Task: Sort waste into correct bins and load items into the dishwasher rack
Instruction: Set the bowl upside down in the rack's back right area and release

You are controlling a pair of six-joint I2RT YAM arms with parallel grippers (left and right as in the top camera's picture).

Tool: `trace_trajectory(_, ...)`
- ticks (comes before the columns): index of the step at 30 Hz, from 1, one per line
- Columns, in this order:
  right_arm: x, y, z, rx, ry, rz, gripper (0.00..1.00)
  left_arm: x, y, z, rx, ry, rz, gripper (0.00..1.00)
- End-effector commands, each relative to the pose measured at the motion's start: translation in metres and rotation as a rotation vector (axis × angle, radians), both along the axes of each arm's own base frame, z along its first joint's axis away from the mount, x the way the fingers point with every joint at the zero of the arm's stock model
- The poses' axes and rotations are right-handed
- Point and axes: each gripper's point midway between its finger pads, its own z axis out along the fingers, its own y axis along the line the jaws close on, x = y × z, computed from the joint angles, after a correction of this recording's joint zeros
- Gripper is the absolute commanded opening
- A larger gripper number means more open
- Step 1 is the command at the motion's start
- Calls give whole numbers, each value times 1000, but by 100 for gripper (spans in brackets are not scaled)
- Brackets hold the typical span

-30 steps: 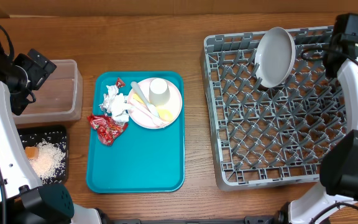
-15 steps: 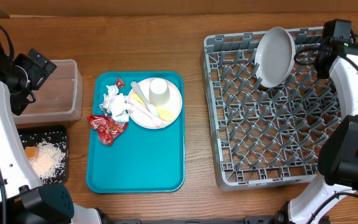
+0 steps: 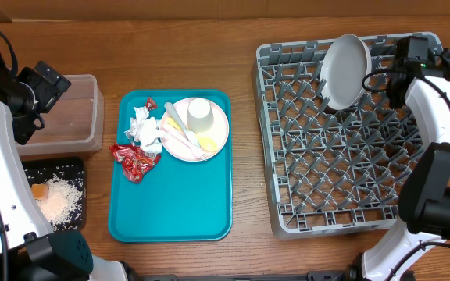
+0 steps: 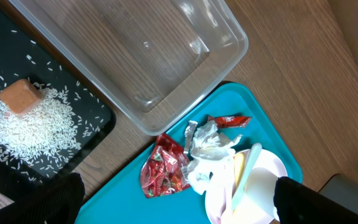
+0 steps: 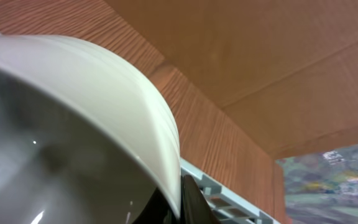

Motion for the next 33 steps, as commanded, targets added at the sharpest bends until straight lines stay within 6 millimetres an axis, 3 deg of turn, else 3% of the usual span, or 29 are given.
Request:
trace_trajectory(1, 4, 27, -38, 191, 43, 80, 4, 2, -1, 5, -4, -15, 1, 100)
trace_trajectory(9, 9, 72, -68, 459, 59, 165, 6, 2, -1, 5, -4, -15, 0, 100)
trace_trajectory(13, 10, 89, -69, 578, 56, 187, 19, 2, -1, 5, -4, -15, 1, 100)
trace_trajectory(15, 14, 99, -57, 645, 40, 203, 31, 2, -1, 5, -4, -15, 0, 100)
trace_trajectory(17, 25, 120, -29, 776, -17, 245, 44, 2, -2, 5, -4, -15, 0, 100)
trace_trajectory(18, 32, 133, -2, 867, -72, 277, 51, 2, -2, 5, -4, -14, 0, 100)
trace_trajectory(20, 37, 140, 30, 924, -133, 307, 51, 2, -1, 5, -4, -15, 0, 100)
trace_trajectory(22, 39, 139, 62, 947, -198, 327, 51, 2, -1, 5, -4, -15, 1, 100)
trace_trajectory(25, 38, 123, 103, 922, -294, 335, 70, 2, -1, 5, -4, -15, 0, 100)
trace_trajectory(27, 38, 109, 117, 901, -345, 325, 69, 2, -1, 5, -4, -14, 1, 100)
trace_trajectory(31, 28, 76, 105, 898, -358, 239, 43, 2, -1, 4, -4, -13, 1, 100)
trace_trajectory(33, 25, 70, 91, 916, -337, 206, 38, 2, -1, 4, -4, -14, 0, 100)
